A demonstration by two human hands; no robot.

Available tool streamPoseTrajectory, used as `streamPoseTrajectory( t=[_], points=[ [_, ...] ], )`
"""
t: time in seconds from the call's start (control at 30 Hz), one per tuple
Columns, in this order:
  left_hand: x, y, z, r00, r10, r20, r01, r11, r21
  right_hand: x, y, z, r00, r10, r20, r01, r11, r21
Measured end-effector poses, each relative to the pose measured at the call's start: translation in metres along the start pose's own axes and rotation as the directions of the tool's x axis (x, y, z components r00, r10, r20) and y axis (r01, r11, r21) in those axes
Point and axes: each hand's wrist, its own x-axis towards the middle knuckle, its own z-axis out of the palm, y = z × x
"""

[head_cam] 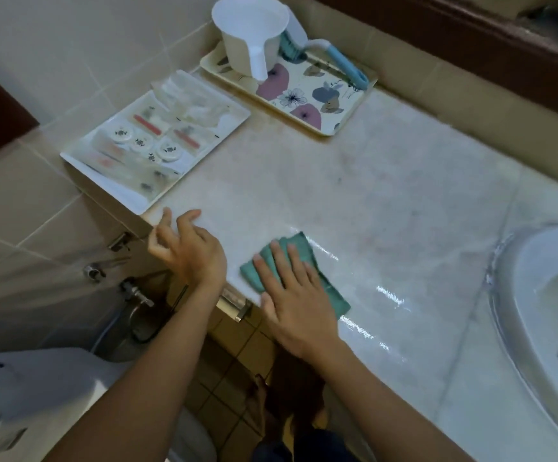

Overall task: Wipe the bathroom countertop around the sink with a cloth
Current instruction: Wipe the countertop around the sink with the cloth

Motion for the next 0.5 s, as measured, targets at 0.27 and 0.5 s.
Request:
streamPoseTrajectory(
  t=[0.27, 0.5],
  points=[
    [-0.082, 0.063, 0.007, 0.840, 0.478, 0.257, -0.473, 0.877, -0.085, -0.156, 0.138, -0.017, 0.800, 0.593, -0.090, -0.595, 0.804, 0.001],
    [-0.116, 0.073, 0.052, 0.503, 0.631, 0.591, -0.809, 0.584, 0.066, -0.089, 0.115, -0.017, 0.857, 0.501, -0.122, -0.505, 0.863, -0.008]
  ],
)
